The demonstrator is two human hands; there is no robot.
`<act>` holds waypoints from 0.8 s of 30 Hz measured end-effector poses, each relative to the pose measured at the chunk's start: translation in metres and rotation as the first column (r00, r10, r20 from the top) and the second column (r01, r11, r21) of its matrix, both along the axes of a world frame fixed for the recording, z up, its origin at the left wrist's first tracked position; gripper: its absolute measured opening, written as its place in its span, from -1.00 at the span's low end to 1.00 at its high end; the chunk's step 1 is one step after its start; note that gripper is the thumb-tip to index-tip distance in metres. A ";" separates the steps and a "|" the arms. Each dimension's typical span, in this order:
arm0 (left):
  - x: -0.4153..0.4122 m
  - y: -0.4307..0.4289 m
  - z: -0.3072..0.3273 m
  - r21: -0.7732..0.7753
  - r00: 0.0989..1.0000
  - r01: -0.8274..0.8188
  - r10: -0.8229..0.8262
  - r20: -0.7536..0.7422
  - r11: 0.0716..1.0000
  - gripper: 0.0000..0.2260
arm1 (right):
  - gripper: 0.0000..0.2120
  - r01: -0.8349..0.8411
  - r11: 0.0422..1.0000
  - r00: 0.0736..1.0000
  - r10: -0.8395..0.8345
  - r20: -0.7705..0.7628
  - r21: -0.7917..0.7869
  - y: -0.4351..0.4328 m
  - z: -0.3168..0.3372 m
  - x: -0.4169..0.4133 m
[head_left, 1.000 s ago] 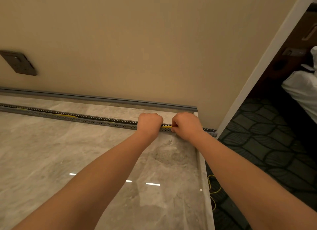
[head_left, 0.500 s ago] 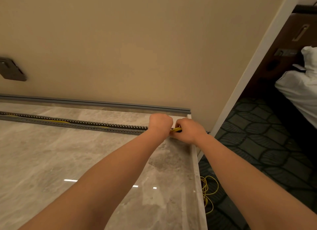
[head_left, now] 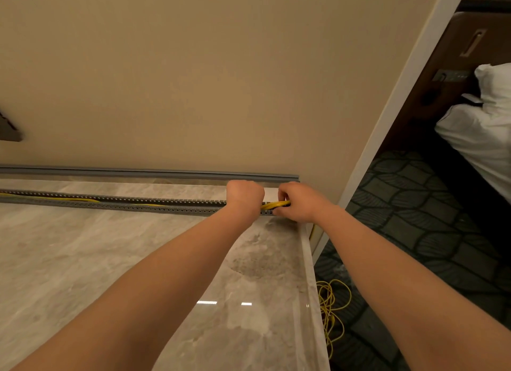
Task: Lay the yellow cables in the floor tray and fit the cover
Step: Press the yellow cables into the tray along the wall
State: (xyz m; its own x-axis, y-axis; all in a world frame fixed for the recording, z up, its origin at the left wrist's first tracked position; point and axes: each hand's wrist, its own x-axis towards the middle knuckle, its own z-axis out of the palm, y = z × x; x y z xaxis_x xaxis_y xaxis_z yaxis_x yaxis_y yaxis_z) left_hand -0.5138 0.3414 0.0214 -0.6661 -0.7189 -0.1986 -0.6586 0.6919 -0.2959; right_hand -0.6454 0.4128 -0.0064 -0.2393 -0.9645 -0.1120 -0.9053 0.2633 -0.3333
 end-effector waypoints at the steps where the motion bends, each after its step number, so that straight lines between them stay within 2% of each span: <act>1: 0.000 -0.001 -0.001 0.001 1.000 0.005 -0.005 0.000 1.000 -0.75 | -0.71 0.003 1.000 1.000 -0.003 -0.009 -0.011 -0.001 0.000 0.000; 4: 0.002 -0.004 -0.002 0.001 1.000 0.017 -0.017 0.000 1.000 -0.84 | -0.69 0.014 0.998 0.999 -0.017 -0.041 -0.065 0.001 0.001 -0.001; 9: 0.001 -0.004 -0.003 0.004 1.000 0.023 -0.023 -0.017 1.000 -0.85 | -0.70 -0.038 0.996 0.984 0.024 -0.177 -0.079 0.003 0.001 0.002; 15: 0.003 -0.003 -0.004 0.000 1.000 0.029 -0.029 -0.003 1.000 -0.82 | -0.75 0.012 0.999 0.999 -0.013 -0.034 -0.046 0.004 0.007 -0.002; 24: 0.010 0.000 -0.006 -0.057 0.988 0.135 -0.139 -0.071 0.989 -0.86 | -0.87 0.134 0.989 0.991 -0.134 0.009 -0.069 -0.006 -0.001 0.003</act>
